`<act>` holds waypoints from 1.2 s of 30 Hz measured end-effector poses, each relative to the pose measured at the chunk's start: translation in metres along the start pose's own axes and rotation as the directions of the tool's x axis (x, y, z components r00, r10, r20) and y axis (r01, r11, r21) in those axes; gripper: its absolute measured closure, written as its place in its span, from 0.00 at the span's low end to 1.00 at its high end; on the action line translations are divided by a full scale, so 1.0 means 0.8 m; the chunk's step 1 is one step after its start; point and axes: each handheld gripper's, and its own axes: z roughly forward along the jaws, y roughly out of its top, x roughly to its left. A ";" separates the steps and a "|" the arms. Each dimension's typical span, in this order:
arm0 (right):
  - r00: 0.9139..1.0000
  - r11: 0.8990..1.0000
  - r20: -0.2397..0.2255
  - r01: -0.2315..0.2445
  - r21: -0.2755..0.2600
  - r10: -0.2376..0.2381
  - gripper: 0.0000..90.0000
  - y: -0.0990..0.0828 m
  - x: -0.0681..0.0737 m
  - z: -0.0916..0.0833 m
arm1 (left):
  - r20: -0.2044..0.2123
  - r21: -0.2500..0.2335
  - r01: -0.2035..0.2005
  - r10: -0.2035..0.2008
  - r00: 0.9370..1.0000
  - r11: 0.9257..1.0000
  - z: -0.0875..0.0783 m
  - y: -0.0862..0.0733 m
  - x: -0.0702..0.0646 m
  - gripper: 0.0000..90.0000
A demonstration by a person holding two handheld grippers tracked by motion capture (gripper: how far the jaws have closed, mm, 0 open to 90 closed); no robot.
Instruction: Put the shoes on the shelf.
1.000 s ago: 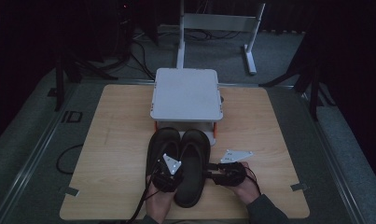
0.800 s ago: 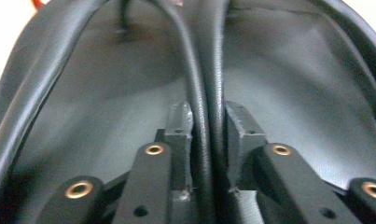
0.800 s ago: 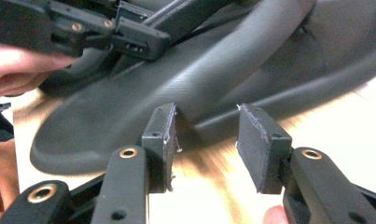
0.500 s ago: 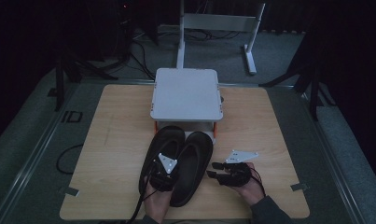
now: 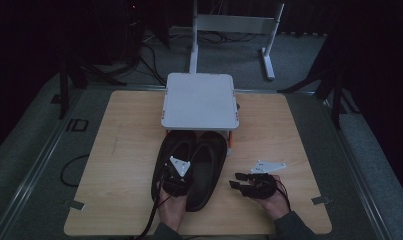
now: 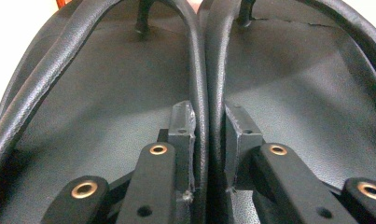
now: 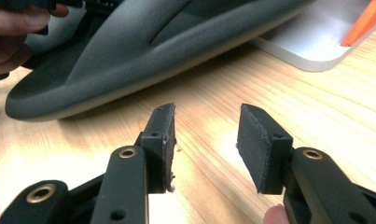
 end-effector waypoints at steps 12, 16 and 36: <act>0.999 1.000 0.033 -0.009 0.000 0.009 0.58 -0.004 -0.006 -0.004 | -0.011 -0.027 0.010 -0.011 1.000 1.000 0.013 0.015 -0.010 0.84; 0.999 1.000 0.042 -0.016 0.002 0.016 0.55 -0.005 -0.007 -0.005 | -0.019 -0.032 0.020 -0.021 1.000 0.999 0.016 0.018 -0.011 0.84; 0.999 1.000 0.046 -0.027 0.002 0.027 0.54 -0.007 -0.010 -0.006 | -0.066 -0.058 0.035 -0.038 0.997 0.998 0.035 0.039 -0.015 0.83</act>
